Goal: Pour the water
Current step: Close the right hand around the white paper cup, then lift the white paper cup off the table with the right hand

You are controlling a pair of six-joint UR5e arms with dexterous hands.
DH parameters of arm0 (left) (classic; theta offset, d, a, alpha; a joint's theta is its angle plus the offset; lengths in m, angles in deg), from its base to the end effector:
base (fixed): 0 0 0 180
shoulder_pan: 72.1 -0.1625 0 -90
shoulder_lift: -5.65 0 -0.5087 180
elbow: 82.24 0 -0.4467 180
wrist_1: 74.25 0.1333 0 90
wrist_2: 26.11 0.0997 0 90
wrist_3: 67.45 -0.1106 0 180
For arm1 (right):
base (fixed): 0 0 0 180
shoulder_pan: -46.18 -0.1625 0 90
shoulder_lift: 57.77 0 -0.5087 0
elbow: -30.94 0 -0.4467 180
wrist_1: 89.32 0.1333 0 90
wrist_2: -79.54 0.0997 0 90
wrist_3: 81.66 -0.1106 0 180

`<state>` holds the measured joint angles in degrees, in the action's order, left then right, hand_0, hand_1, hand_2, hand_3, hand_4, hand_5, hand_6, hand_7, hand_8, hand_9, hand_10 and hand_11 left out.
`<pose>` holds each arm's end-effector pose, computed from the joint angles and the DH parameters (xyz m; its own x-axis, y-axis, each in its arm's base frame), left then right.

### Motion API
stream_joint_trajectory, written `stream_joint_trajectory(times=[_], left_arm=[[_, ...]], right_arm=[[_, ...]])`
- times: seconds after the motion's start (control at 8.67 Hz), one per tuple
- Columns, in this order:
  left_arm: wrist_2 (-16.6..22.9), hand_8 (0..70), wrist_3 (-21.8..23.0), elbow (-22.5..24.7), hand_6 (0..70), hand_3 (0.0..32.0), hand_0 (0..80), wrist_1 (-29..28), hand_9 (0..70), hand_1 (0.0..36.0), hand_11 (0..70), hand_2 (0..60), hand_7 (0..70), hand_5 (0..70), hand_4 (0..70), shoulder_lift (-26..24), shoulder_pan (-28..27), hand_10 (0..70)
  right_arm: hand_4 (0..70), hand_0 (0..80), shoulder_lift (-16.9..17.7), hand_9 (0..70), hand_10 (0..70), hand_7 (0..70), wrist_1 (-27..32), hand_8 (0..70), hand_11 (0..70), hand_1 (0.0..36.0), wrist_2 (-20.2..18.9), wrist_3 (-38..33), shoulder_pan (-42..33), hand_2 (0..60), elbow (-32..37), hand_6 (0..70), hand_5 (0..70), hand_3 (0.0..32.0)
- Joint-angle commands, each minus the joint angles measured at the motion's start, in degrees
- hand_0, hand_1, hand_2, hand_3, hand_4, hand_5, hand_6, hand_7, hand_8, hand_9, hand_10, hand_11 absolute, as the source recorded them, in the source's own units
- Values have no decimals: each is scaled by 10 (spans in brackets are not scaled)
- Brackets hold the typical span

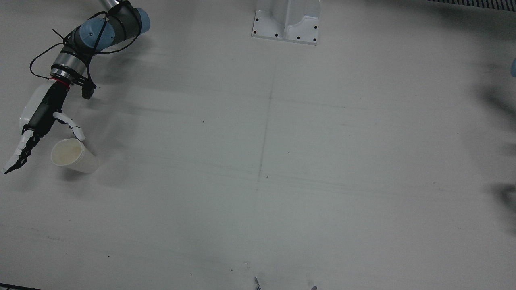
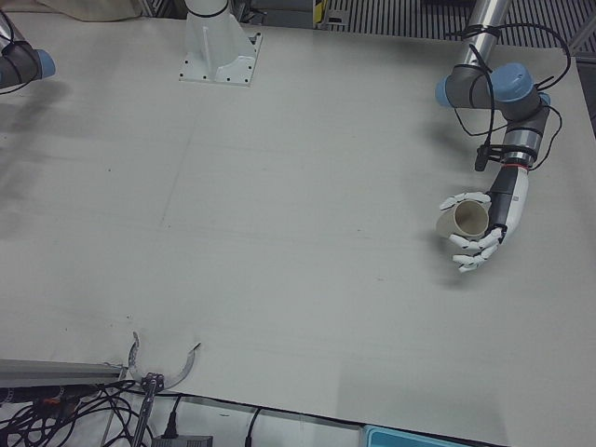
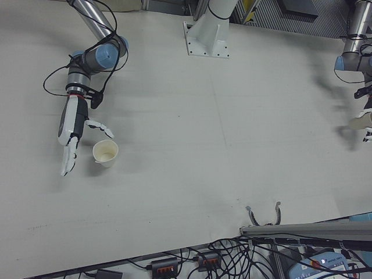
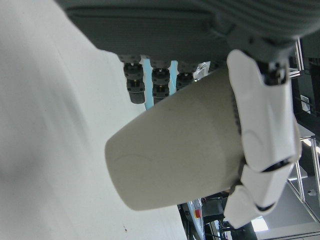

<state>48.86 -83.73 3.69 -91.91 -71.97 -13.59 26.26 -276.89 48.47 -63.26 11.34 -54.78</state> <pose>0.0856 -0.4498 0.8833 -0.9236 -0.2670 -0.2750 0.2582 0.0967 -0.9612 -0.3178 -0.4991 0.7603 -0.9168 -0.0415 0.3973 -0.3936 -0.0755 -0.9162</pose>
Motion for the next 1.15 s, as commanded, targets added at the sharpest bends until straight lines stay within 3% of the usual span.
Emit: stream_joint_trajectory(times=[0.0,0.35,1.04], left_arm=[[0,144,0,-1,185,0,494,0,238,360,185,600,361,700,465,-1,-1,113],[0,146,-1,-4,187,0,495,-1,241,360,187,600,363,700,464,-1,-2,114],[0,148,-4,-15,188,0,496,0,243,360,190,600,362,700,459,-9,-3,116]], right_arm=[[7,467,-3,10,11,0,0,0,34,176,0,-4,0,211,12,0,0,0],[9,467,-33,18,18,0,11,0,43,176,0,-1,-1,221,62,0,0,0],[16,464,-63,23,22,0,11,0,49,172,0,5,4,220,81,0,0,0]])
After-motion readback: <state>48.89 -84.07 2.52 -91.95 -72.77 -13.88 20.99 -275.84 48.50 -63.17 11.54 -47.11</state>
